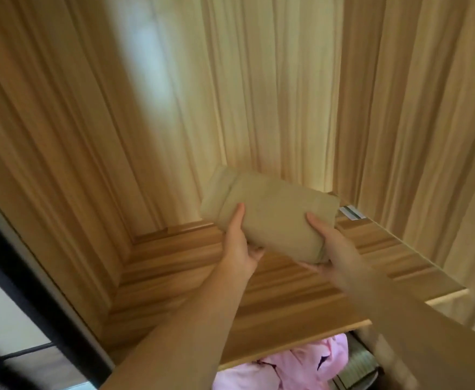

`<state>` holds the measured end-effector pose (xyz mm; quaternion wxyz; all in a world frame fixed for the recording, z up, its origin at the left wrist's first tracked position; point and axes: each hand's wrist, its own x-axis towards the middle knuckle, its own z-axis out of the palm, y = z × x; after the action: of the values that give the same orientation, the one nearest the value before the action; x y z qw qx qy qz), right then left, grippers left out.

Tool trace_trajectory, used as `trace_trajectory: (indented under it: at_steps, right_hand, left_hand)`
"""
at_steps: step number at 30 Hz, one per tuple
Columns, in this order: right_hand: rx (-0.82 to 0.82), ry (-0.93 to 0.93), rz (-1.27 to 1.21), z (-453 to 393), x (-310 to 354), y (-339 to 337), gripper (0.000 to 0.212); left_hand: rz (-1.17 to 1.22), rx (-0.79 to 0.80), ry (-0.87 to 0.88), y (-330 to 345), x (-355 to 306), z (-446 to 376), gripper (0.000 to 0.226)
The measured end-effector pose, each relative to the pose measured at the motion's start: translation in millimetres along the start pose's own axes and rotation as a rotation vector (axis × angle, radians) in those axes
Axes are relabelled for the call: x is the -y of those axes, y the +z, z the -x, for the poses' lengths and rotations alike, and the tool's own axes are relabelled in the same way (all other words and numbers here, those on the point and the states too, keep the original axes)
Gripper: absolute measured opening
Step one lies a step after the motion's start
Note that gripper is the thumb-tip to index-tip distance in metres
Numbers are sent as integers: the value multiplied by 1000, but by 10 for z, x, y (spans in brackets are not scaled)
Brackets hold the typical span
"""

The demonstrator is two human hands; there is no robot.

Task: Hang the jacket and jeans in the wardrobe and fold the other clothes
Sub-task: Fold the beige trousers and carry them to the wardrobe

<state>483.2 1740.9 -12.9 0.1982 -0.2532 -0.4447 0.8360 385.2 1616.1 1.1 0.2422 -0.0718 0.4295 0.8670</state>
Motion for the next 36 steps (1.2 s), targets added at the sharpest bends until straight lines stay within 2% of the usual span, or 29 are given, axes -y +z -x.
trace_trajectory:
  at_steps: [4,8,12,15,19,22,24,29,33,36]
  right_hand:
    - [24,-73,215,-530,135,-46,66]
    - [21,-9,332,-1139,57,5,49]
    - [-4,67,454,-1689,-234,37,50]
    - [-15,86,488,-1982,-452,84,44]
    - [-103,-67,552,-2363,-551,200,52]
    - [-163,-174,715,-2521,-637,291,58]
    - [-177,-198,880,-2584,-723,312,61]
    - [-150,-174,997,-2585,-720,334,61]
    - [-109,-160,1077,-2380,-578,316,62]
    - [-52,-173,1205,-2091,-377,307,71]
  left_hand:
    - [-29,-41,-36,-251,-249,-495,52]
    - [-101,-79,-110,-489,-236,-965,47]
    - [-156,-177,-204,-780,-105,-1308,46]
    - [-143,-219,-211,-962,-26,-1544,45]
    - [-164,-217,-164,-969,-4,-1853,44]
    - [-397,-217,-137,-939,-14,-2018,45]
    - [-560,-248,-108,-946,-10,-2105,46]
    - [-664,-331,-40,-927,-25,-2242,41]
    - [-986,-381,204,-934,-23,-2262,54]
    - [-1050,-343,254,-807,-86,-2087,75]
